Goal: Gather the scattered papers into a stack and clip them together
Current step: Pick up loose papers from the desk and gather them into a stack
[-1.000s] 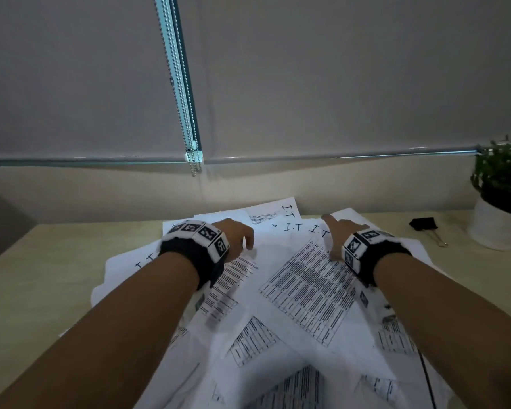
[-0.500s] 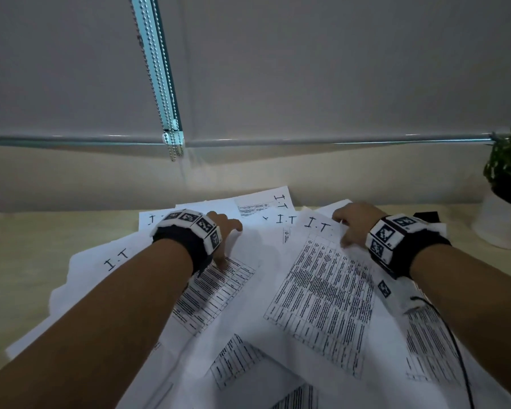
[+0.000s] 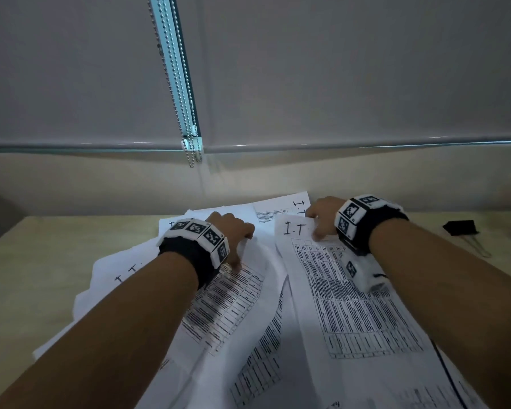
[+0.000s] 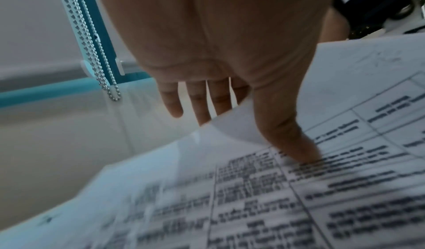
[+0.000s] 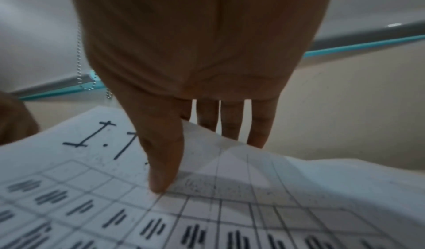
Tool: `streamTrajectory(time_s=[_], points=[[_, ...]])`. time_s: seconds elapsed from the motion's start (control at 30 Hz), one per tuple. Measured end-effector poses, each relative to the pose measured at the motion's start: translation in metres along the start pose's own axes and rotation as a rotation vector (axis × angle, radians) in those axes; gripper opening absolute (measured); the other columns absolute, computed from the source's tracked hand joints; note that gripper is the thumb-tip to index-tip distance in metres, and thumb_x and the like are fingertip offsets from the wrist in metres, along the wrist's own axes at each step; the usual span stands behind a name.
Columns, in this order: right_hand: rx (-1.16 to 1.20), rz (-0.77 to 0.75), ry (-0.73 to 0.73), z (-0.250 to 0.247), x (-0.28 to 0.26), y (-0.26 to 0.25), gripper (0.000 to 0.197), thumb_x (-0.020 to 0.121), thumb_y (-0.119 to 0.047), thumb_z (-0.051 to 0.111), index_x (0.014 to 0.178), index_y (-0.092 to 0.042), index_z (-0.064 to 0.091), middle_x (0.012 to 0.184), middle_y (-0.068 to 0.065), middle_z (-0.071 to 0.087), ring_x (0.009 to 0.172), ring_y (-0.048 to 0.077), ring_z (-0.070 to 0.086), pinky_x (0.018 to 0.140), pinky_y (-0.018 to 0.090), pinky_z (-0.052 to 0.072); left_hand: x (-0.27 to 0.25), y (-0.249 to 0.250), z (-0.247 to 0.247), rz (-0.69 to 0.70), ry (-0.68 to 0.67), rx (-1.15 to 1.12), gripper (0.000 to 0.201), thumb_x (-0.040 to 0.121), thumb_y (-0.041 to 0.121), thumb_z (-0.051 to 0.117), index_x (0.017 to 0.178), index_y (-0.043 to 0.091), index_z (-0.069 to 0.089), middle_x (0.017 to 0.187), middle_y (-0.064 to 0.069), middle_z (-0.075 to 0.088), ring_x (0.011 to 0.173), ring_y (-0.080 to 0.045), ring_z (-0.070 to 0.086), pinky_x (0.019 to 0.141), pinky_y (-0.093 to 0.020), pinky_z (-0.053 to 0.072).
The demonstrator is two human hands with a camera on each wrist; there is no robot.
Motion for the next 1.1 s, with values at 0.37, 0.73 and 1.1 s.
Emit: streamTrajectory(time_s=[0.37,0.73,1.1], points=[[0.286,-0.008,0.384,-0.068,-0.047,0.012,0.022,0.076,-0.004,0.068,0.092,-0.019,0.068,0.083,-0.006,0.060,0.083,0.016,0.055,0.069,0.019,0.039,-0.071,-0.085,-0.063,-0.136,0.158,-0.191,0.014,0.080,0.015,0.064,0.094,0.012,0.064,0.092,-0.004,0.066,0.090,-0.025,0.061,0.071,-0.026,0.038],[-0.064,0.122,0.057,-0.018,-0.044,0.010,0.048,0.080,-0.028,0.069,0.123,-0.011,0.058,0.128,0.008,0.058,0.115,0.026,0.056,0.098,0.032,0.044,-0.131,-0.108,-0.060,-0.265,0.215,-0.250,0.026,0.091,0.019,0.053,0.114,0.008,0.058,0.114,-0.010,0.065,0.099,-0.024,0.058,0.078,-0.028,0.037],[0.170,0.063,0.214,-0.001,-0.022,-0.001,0.016,0.078,-0.012,0.065,0.064,-0.020,0.062,0.072,-0.003,0.061,0.081,0.023,0.064,0.070,0.027,0.050,-0.101,-0.110,-0.085,-0.285,0.338,-0.334,0.022,0.093,0.022,0.048,0.111,0.016,0.061,0.106,-0.006,0.063,0.088,-0.022,0.050,0.078,-0.030,0.040]])
Point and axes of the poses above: each hand's wrist, its own x-axis towards the middle knuckle, its own z-axis out of the palm, y = z × x, the point moved 9 cm from there along x, towards the middle knuckle
